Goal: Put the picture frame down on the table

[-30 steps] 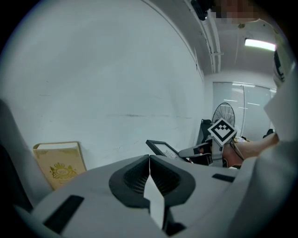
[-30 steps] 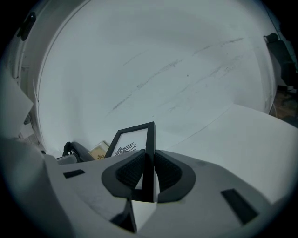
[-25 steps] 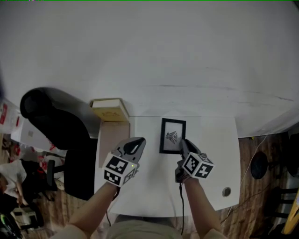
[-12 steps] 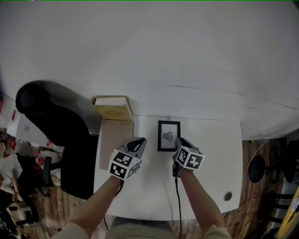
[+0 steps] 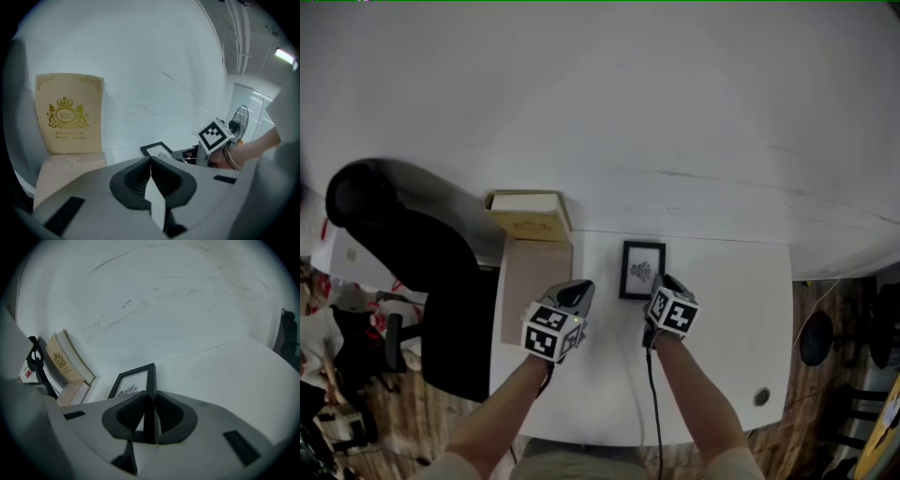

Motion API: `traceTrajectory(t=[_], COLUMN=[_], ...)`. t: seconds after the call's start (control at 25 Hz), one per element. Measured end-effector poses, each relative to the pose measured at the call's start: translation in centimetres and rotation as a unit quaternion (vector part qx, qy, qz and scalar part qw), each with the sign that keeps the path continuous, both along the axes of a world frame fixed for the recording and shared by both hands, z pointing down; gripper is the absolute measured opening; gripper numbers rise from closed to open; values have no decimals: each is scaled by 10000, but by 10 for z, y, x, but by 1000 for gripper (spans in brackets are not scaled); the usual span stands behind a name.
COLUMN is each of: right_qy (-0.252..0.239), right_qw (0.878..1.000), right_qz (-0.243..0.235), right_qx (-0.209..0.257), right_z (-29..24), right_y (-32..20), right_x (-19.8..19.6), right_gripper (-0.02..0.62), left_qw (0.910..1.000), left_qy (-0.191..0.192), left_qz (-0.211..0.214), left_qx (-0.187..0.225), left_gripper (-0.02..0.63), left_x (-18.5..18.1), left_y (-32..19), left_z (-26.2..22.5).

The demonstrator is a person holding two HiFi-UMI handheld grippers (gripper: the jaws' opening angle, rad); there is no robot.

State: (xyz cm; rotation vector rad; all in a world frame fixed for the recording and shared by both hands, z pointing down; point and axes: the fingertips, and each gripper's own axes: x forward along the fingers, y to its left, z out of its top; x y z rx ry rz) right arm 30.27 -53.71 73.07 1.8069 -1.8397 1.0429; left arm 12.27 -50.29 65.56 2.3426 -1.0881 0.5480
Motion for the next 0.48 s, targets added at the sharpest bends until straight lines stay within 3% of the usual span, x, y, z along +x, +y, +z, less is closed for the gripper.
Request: traceTrajectory(t=[0.24,0.36,0.48], right_qy=[3,175,442], right_qw=[9996,9998,9978], right_qz=[248,95,-308], right_qx=[-140,9,380], right_z=[11,0,-25], right_y=[-4,-5,-1], right_x=[2,1,-8], right_gripper=[86,117,107], left_qw=[9999,9998,9994], left_qy=[89,184,286], left_qz=[-63,-80,-59], left_qx=[-28,51,163], left_gripper=[21,21,21], left_x=[-9,-14,-18], left_y=[-2,-2,-1], left_z=[-4,-15,-30])
